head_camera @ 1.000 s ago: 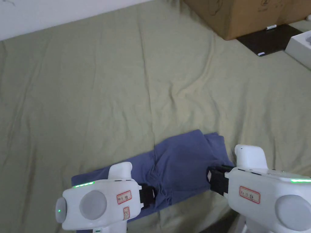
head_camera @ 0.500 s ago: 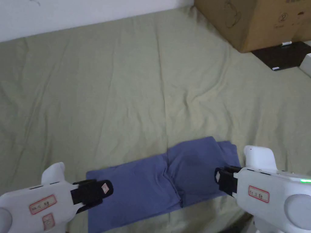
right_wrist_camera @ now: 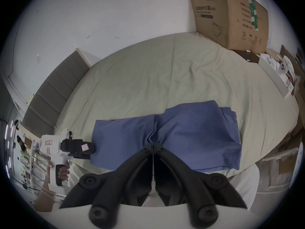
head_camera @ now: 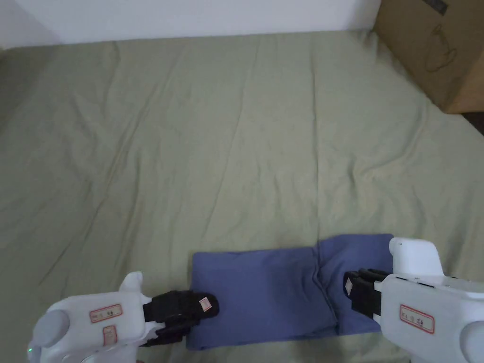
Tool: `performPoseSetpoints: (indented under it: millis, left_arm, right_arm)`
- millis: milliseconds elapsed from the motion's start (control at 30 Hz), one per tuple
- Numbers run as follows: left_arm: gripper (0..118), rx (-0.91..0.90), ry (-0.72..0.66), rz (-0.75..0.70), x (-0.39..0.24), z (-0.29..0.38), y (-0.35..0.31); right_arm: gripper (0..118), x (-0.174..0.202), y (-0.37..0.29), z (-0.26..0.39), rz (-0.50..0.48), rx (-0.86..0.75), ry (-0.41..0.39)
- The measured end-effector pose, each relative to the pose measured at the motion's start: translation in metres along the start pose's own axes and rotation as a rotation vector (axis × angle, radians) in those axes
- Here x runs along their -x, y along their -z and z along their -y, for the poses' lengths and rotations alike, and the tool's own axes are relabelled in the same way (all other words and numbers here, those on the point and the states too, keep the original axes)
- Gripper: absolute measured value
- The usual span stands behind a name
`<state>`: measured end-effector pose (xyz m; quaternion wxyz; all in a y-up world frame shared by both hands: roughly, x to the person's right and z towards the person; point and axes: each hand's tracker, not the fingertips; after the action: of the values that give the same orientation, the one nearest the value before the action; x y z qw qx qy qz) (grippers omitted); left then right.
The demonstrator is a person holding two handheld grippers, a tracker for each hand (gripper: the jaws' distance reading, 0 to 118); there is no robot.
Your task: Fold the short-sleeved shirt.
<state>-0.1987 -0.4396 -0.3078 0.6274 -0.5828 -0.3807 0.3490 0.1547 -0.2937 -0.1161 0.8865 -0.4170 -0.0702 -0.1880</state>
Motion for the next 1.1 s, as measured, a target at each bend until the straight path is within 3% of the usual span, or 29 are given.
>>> performPoseSetpoints:
  millis: [100,167,233,300,533,800,933,1100]
  left_arm:
    - [45,0.020,-0.007,0.008,0.013,-0.010,0.014]
    - [15,0.030,0.022,0.044,0.013,-0.013,0.017]
    - [14,0.072,0.074,-0.040,0.012,-0.012,0.025]
    - [14,0.059,0.062,0.008,0.009,-0.017,0.017]
    - [13,0.012,0.100,-0.049,0.008,-0.025,-0.028]
    - [13,-0.120,0.139,-0.340,0.005,-0.043,-0.154]
    - [13,-0.177,0.153,-0.439,-0.019,-0.046,-0.178]
    - [13,-0.234,0.248,-0.342,-0.094,-0.025,-0.166]
  right_arm:
    - [1,0.007,0.000,0.001,0.014,0.007,-0.025]
    - [1,0.007,-0.001,0.001,0.008,0.015,-0.024]
    - [1,0.007,0.001,0.002,0.012,0.027,-0.019]
    - [1,0.007,0.002,0.003,0.019,0.038,-0.017]
    - [1,0.009,0.003,-0.002,0.027,0.050,-0.014]
    - [1,0.013,0.006,0.003,-0.002,0.053,-0.016]
    - [1,0.008,0.012,0.009,-0.015,0.071,0.002]
    - [1,-0.002,0.008,0.012,-0.027,0.069,0.022]
